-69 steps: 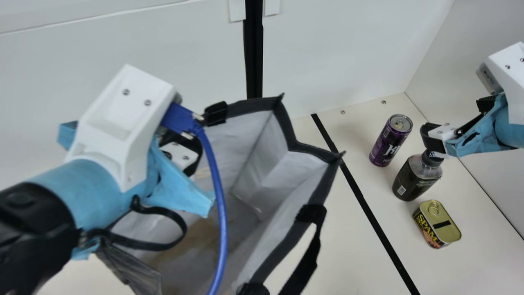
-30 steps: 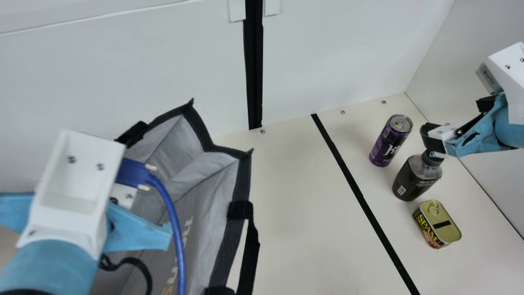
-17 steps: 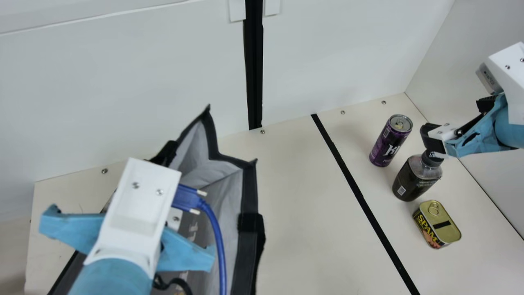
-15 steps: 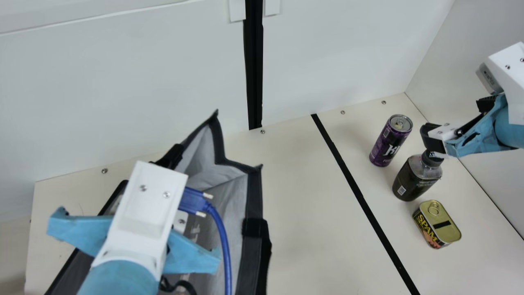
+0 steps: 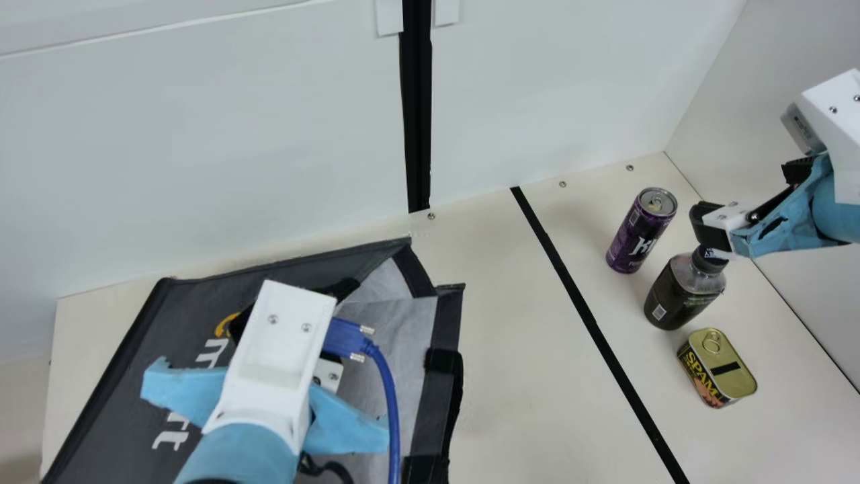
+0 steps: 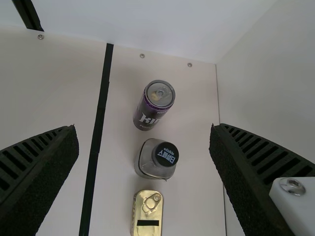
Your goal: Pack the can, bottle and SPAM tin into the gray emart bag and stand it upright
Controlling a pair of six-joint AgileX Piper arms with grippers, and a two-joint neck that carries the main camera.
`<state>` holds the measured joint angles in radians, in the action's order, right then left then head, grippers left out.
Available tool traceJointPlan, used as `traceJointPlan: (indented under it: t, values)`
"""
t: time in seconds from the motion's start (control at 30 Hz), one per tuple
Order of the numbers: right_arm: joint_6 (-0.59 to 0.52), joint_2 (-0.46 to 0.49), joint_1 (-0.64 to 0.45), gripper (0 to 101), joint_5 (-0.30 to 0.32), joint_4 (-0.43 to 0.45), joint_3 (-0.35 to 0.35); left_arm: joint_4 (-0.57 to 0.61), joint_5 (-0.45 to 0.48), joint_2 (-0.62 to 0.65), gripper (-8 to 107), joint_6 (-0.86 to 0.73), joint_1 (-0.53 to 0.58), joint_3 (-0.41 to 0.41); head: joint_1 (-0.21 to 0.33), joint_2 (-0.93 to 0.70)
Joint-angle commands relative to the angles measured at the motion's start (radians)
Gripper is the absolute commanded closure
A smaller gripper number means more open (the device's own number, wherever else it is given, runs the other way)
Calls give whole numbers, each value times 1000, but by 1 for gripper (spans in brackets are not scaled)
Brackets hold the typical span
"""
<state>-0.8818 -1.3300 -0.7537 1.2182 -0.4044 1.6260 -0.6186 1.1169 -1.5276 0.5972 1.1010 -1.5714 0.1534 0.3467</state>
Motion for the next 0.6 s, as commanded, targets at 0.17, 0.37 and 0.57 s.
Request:
traceJointPlan:
  t: [0.17, 0.37, 0.57]
  values:
    - [0, 0, 0, 6, 0, 0, 0, 161, -104, 10, 107, -5, -96, 55, 21, 2]
    - [0, 0, 0, 6, 0, 0, 0, 266, -176, 17, 107, -32, -168, 100, 21, 2]
    - [0, 0, 0, 6, 0, 0, 0, 350, -235, 22, 107, -67, -227, 136, 21, 2]
